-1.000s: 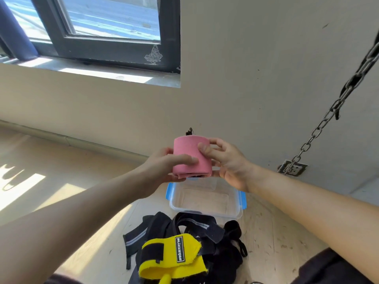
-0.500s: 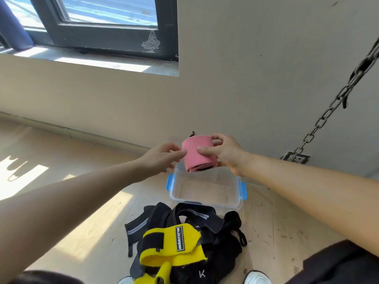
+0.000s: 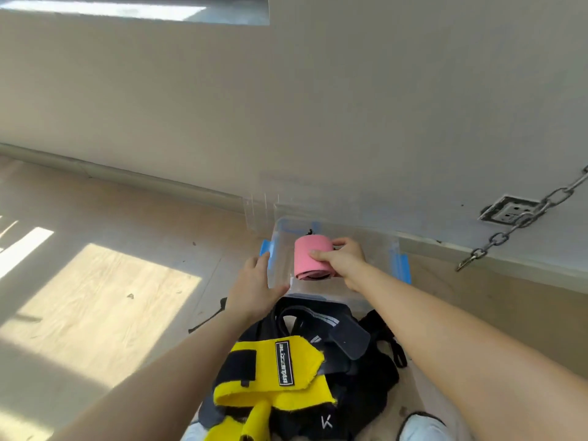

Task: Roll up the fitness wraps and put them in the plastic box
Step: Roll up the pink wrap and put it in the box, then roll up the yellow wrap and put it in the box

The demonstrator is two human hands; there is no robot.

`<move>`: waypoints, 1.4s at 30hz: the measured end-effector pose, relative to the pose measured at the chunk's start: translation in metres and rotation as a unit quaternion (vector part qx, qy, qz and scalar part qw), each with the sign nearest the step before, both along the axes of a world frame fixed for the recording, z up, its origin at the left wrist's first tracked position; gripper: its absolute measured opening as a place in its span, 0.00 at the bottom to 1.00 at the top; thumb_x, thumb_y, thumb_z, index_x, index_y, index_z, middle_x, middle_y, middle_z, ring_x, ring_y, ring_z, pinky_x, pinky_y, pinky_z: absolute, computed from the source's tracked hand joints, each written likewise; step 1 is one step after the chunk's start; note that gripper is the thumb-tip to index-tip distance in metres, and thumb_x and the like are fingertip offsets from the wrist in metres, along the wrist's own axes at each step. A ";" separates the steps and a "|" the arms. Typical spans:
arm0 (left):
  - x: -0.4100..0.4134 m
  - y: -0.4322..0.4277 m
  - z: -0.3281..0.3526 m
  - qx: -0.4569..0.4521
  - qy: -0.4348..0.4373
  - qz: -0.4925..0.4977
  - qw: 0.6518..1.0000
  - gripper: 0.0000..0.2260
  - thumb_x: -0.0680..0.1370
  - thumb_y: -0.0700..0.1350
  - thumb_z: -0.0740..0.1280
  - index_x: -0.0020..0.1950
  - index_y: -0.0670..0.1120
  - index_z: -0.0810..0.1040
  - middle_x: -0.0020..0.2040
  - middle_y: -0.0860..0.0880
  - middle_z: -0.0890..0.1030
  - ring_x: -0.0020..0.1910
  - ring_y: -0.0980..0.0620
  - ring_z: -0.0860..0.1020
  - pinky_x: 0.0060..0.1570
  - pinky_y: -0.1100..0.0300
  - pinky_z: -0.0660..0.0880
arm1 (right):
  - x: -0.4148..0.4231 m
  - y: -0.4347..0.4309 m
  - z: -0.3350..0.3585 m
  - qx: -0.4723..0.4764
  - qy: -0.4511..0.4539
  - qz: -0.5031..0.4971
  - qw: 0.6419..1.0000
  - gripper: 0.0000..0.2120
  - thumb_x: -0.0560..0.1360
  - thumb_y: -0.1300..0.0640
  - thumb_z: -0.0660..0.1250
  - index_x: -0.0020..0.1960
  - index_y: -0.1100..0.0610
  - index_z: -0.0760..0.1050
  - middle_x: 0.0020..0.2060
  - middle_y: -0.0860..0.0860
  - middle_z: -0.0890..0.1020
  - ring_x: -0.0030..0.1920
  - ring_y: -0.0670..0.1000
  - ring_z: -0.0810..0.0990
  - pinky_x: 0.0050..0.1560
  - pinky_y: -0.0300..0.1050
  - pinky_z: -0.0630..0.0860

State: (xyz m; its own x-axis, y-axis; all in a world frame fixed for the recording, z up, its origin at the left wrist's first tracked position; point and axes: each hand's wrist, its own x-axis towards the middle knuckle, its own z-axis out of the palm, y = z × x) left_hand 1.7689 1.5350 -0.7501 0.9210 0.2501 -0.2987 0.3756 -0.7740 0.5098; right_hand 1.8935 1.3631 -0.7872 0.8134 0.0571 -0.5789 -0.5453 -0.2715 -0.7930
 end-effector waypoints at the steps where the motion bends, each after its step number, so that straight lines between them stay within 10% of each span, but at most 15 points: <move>1: -0.003 -0.001 -0.010 -0.013 -0.011 0.008 1.000 0.35 0.79 0.55 0.70 0.81 0.48 0.60 0.75 0.47 0.68 0.70 0.45 0.72 0.65 0.48 0.73 | 0.002 0.004 -0.012 -0.002 0.003 -0.009 1.000 0.36 0.62 0.58 0.85 0.65 0.57 0.72 0.58 0.55 0.79 0.56 0.57 0.81 0.54 0.54 0.82; 11: -0.019 0.004 -0.057 -0.133 -0.099 0.056 0.985 0.36 0.78 0.57 0.72 0.82 0.53 0.61 0.74 0.56 0.67 0.62 0.52 0.75 0.60 0.47 0.79 | 0.026 0.033 -0.079 -0.019 -0.011 -0.011 1.000 0.18 0.66 0.59 0.83 0.50 0.53 0.77 0.52 0.53 0.82 0.55 0.58 0.82 0.55 0.60 0.82; 18: -0.021 0.004 -0.050 -0.119 -0.085 0.043 0.988 0.36 0.78 0.58 0.71 0.82 0.54 0.58 0.78 0.56 0.64 0.67 0.51 0.74 0.62 0.46 0.78 | 0.034 0.016 -0.053 -0.132 -0.064 0.181 0.972 0.25 0.73 0.51 0.77 0.66 0.59 0.77 0.62 0.55 0.81 0.61 0.55 0.79 0.64 0.48 0.75; 21: -0.025 0.008 -0.043 -0.077 -0.067 0.029 0.994 0.32 0.79 0.59 0.69 0.80 0.55 0.61 0.76 0.54 0.68 0.63 0.51 0.77 0.59 0.45 0.78 | 0.025 0.009 -0.027 -0.193 -0.153 0.240 0.939 0.21 0.75 0.52 0.75 0.65 0.58 0.78 0.58 0.53 0.82 0.59 0.54 0.79 0.58 0.44 0.73; 25: -0.043 0.015 -0.033 0.007 -0.036 -0.004 0.999 0.12 0.79 0.60 0.67 0.53 0.53 0.72 0.49 0.55 0.79 0.45 0.53 0.80 0.44 0.52 0.79 | 0.000 0.003 0.019 -0.168 -0.228 0.337 0.898 0.09 0.72 0.56 0.76 0.51 0.57 0.84 0.40 0.47 0.81 0.45 0.51 0.80 0.49 0.49 0.78; 31: -0.070 0.023 -0.032 0.036 0.176 -0.186 0.966 0.21 0.75 0.67 0.68 0.59 0.55 0.75 0.55 0.56 0.81 0.52 0.54 0.79 0.56 0.52 0.75 | -0.069 -0.009 0.054 -0.181 -0.191 0.579 0.772 0.17 0.72 0.51 0.77 0.58 0.57 0.82 0.46 0.49 0.84 0.47 0.49 0.82 0.51 0.45 0.79; 36: -0.073 0.026 -0.007 -0.020 0.183 -0.226 0.957 0.06 0.80 0.55 0.69 0.50 0.54 0.78 0.49 0.55 0.77 0.51 0.53 0.76 0.47 0.59 0.70 | -0.100 -0.028 0.040 -0.257 -0.153 0.663 0.686 0.27 0.74 0.48 0.75 0.70 0.54 0.73 0.59 0.51 0.79 0.56 0.51 0.77 0.58 0.48 0.75; 42: -0.061 0.041 0.035 -0.086 0.076 -0.107 0.988 0.04 0.81 0.51 0.68 0.51 0.52 0.77 0.50 0.51 0.79 0.49 0.50 0.78 0.44 0.59 0.74 | -0.101 -0.043 0.056 -0.166 -0.157 0.568 0.791 0.09 0.76 0.57 0.73 0.43 0.51 0.74 0.37 0.43 0.73 0.37 0.41 0.71 0.42 0.38 0.68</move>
